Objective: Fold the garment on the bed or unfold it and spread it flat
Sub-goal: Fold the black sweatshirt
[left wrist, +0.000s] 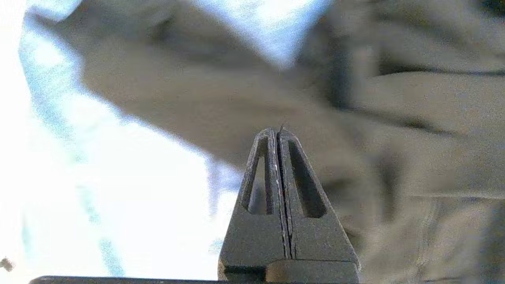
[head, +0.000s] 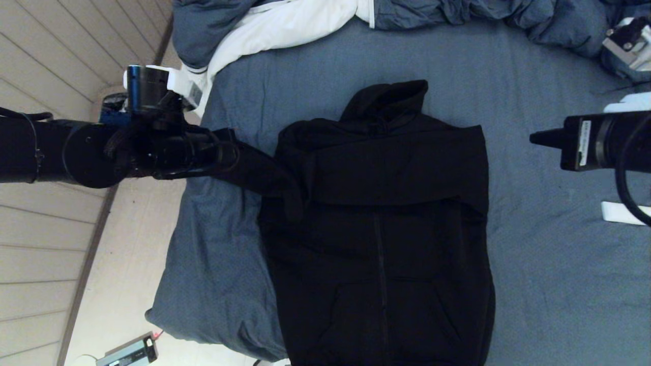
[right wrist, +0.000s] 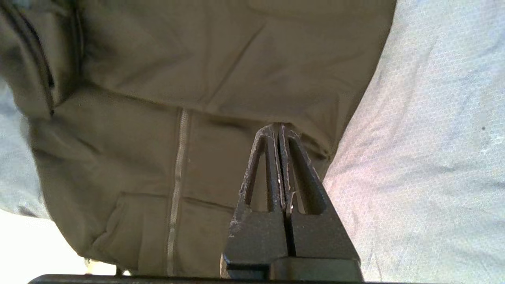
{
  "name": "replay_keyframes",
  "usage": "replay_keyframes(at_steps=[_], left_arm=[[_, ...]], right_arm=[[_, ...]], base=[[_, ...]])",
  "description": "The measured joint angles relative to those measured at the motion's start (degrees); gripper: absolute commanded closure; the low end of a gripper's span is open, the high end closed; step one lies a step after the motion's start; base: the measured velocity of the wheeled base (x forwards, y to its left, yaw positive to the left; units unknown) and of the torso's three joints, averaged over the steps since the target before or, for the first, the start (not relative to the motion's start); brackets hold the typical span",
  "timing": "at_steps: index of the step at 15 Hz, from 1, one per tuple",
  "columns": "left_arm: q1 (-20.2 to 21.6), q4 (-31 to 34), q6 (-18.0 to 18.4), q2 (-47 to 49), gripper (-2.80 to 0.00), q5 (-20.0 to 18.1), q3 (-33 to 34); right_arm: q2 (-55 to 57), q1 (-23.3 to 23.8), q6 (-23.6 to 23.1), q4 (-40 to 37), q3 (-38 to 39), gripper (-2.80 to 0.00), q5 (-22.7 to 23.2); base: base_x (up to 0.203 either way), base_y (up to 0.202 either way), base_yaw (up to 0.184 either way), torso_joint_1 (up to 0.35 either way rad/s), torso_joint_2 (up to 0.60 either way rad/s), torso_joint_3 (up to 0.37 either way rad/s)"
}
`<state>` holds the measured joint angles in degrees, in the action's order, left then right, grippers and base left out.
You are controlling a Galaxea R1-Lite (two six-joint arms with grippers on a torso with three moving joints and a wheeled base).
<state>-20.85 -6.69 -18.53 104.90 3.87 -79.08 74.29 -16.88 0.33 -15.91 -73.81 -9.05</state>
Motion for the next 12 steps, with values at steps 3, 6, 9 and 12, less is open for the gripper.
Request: replay_keyframes(at_steps=[3, 6, 9, 12], left_arm=[[3.0, -0.7, 0.0, 0.8, 0.0, -2.5, 2.3], [3.9, -1.2, -0.3, 2.8, -2.8, -2.5, 2.6], [6.0, -3.4, 0.2, 4.4, -2.8, -2.5, 2.0], [9.0, -3.6, 0.4, 5.6, -2.8, -2.7, 0.3]], right_arm=[[1.1, 0.1, -0.1, 0.3, 0.0, 0.0, 0.4], [2.2, 0.4, 0.1, 0.3, 0.1, 0.0, 0.9], [3.3, 0.4, 0.2, 0.3, 0.1, 0.0, 1.0], [4.3, 0.4, 0.5, 0.4, -0.2, 0.0, 1.0]], base=[[0.0, 0.0, 0.0, 0.0, 0.0, 0.0], [0.0, 0.0, 0.0, 0.0, 0.0, 0.0], [0.0, 0.0, 0.0, 0.0, 0.0, 0.0], [0.0, 0.0, 0.0, 0.0, 0.0, 0.0]])
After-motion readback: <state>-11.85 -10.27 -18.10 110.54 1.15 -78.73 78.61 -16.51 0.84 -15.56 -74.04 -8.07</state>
